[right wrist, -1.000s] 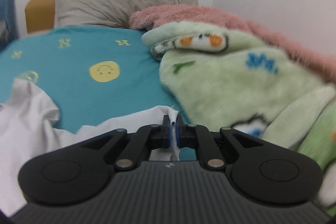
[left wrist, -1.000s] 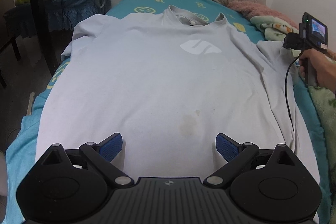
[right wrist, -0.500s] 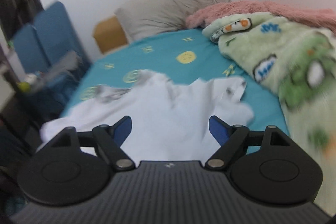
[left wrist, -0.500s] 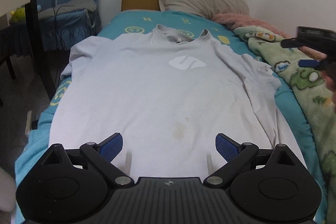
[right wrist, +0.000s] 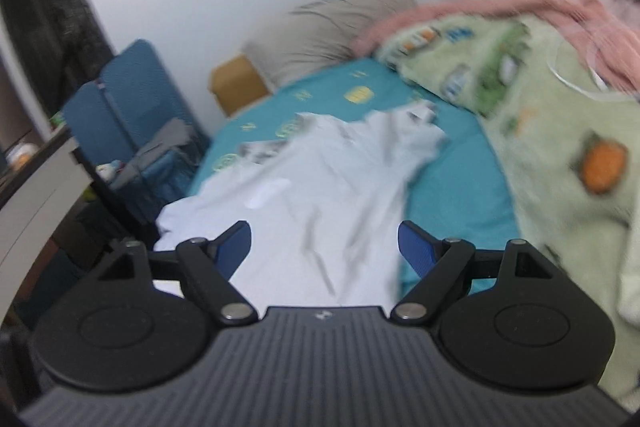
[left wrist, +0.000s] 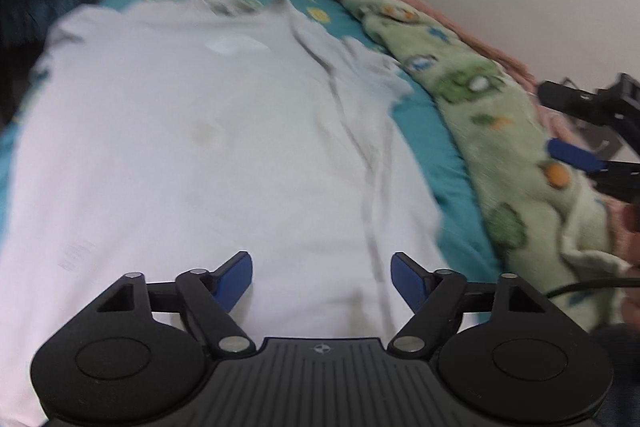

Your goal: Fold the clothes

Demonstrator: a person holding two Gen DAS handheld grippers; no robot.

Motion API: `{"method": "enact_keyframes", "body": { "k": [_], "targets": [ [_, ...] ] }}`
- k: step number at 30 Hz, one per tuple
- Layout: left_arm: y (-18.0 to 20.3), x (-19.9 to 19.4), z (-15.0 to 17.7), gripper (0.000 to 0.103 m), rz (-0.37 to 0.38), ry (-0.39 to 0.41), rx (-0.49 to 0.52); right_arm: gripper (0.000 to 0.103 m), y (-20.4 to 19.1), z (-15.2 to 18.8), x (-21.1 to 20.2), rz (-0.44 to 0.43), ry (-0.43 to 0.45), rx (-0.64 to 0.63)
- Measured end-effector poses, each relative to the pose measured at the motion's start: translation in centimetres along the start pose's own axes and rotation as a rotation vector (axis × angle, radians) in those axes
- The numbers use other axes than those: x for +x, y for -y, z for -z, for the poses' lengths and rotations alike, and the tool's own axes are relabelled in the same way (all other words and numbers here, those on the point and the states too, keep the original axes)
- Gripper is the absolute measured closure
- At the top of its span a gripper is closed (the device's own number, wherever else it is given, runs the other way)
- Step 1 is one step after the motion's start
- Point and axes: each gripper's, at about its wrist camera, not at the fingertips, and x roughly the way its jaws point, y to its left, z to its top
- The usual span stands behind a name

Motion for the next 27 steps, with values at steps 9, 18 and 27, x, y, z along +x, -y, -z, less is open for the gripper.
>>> {"method": "enact_keyframes", "body": {
  "k": [9,18,27],
  "targets": [
    [1.5,5.9,1.5,0.059,0.050,-0.146,-0.008,0.021,3.9,0.0,0.0,-0.054,-0.003,0.172],
    [3.7,7.5,1.9,0.086,0.153,-0.202,0.064,0.021,4.7,-0.1,0.4,-0.094,-0.012,0.211],
    [8.3,7.4,0.5,0.102,0.273,-0.169,0.196,0.021,5.3,-0.6,-1.3,-0.075,0.095,0.239]
  ]
}}
